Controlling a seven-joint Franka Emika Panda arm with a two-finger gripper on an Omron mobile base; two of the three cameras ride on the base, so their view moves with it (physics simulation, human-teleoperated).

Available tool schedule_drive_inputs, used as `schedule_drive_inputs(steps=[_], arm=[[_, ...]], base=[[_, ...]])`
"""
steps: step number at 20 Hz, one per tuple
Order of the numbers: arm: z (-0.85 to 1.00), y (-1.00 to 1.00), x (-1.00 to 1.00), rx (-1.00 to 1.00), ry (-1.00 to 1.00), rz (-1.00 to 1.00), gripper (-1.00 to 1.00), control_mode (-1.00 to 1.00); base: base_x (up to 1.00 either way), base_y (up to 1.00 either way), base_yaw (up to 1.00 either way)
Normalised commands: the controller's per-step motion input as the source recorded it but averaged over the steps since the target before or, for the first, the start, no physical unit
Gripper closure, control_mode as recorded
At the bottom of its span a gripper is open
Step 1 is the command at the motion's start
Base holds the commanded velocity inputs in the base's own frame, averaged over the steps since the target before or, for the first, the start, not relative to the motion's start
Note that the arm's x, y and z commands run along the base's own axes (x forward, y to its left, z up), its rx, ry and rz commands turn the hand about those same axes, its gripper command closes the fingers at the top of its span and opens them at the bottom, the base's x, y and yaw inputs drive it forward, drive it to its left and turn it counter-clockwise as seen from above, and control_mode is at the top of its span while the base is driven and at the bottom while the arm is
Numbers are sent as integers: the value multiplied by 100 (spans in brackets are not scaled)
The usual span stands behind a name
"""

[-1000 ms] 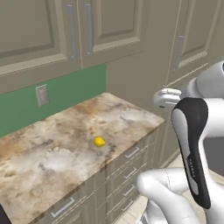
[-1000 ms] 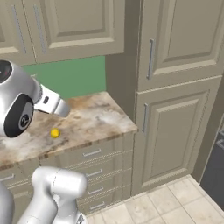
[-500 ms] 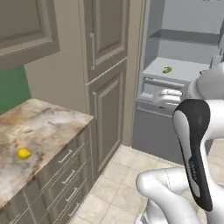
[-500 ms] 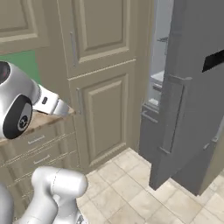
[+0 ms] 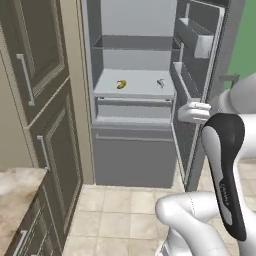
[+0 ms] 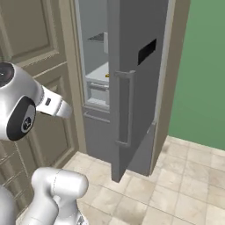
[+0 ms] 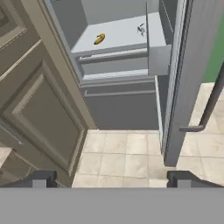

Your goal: Open the fridge, remove the banana, lemon, and fish, and place them on any counter.

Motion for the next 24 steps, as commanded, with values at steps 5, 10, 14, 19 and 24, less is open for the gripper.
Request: schedule_drive_inputs(steps=[5, 10, 14, 19, 24], arm=[[0, 0, 0, 0, 0, 0, -100, 100], [0, 0, 0, 0, 0, 0, -100, 100], [0, 0, 0, 0, 0, 0, -100, 100], [0, 0, 0, 0, 0, 0, -100, 100], [0, 0, 0, 0, 0, 0, -100, 100]], base=[[65, 64, -29], [55, 51, -16], [51, 1, -7], [50, -3, -6], [59, 14, -8]])
